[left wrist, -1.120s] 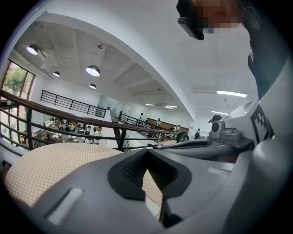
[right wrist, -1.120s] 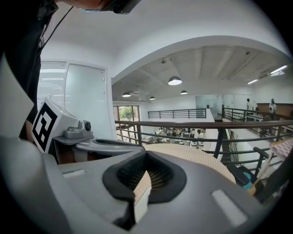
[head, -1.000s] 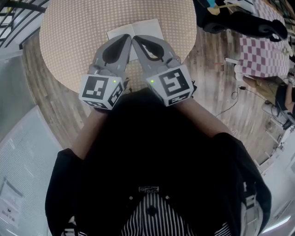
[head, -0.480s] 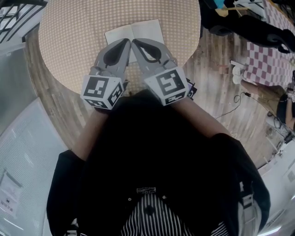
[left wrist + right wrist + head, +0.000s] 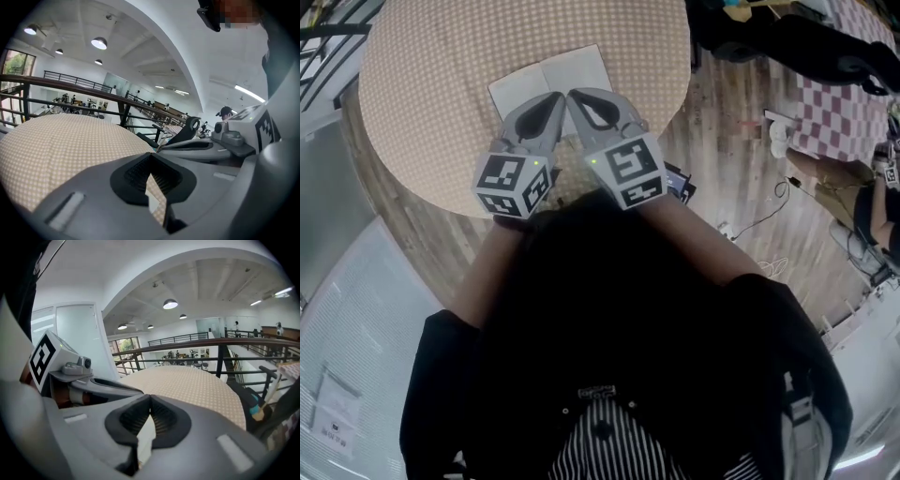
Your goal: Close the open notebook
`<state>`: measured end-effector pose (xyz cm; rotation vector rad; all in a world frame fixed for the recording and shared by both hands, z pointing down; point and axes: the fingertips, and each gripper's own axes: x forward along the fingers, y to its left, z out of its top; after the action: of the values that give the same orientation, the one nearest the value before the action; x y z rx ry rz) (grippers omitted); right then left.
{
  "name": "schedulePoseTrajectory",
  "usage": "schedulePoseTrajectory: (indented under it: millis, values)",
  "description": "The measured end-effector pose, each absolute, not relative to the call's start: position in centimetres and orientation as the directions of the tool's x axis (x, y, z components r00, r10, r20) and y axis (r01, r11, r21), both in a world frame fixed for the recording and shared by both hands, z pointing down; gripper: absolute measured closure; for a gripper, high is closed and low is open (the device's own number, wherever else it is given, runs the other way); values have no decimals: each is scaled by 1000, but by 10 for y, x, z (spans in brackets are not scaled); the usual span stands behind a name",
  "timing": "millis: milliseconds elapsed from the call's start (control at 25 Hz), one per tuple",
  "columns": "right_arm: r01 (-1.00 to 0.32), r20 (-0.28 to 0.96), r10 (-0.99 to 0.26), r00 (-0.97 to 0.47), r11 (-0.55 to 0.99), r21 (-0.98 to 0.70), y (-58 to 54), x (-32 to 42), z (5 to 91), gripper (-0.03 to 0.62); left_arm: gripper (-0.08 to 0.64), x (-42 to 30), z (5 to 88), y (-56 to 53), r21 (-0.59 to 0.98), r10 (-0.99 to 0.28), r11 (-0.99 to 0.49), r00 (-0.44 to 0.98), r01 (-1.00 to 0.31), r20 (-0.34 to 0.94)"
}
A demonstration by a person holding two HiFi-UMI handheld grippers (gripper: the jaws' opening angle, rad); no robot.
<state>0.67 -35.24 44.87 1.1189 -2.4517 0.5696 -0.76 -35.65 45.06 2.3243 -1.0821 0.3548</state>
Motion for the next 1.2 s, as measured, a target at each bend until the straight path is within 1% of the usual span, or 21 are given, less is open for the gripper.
schedulePoseTrajectory:
  millis: [240,360,400,520,720,1000,1200]
  values:
    - [-803,615,-567,-548,561,-199,-345,35,507,589,554,19,497,-352,360,-598,-498,613,-789,517]
    - [-814,672,-520,-527,537,-223,-339,49,537,580,554,26,521,-348,360,-569,-496,609,-790,553]
    - [-818,692,-498,-523,521,-242,-338,55,548,543,554,28,528,-347,367,-555,-496,612,-787,564]
    - [-839,747,-441,-497,463,-285,-340,71,585,510,554,32,548,-349,374,-519,-498,614,-782,594]
    - [-872,821,-345,-455,359,-332,-341,83,646,405,554,34,581,-354,367,-478,-474,584,-800,656]
    - [-889,868,-253,-427,294,-352,-339,91,689,369,554,28,615,-354,355,-432,-463,557,-812,709]
    - [-892,876,-209,-435,228,-389,-334,97,705,347,555,21,632,-353,337,-413,-469,539,-817,734]
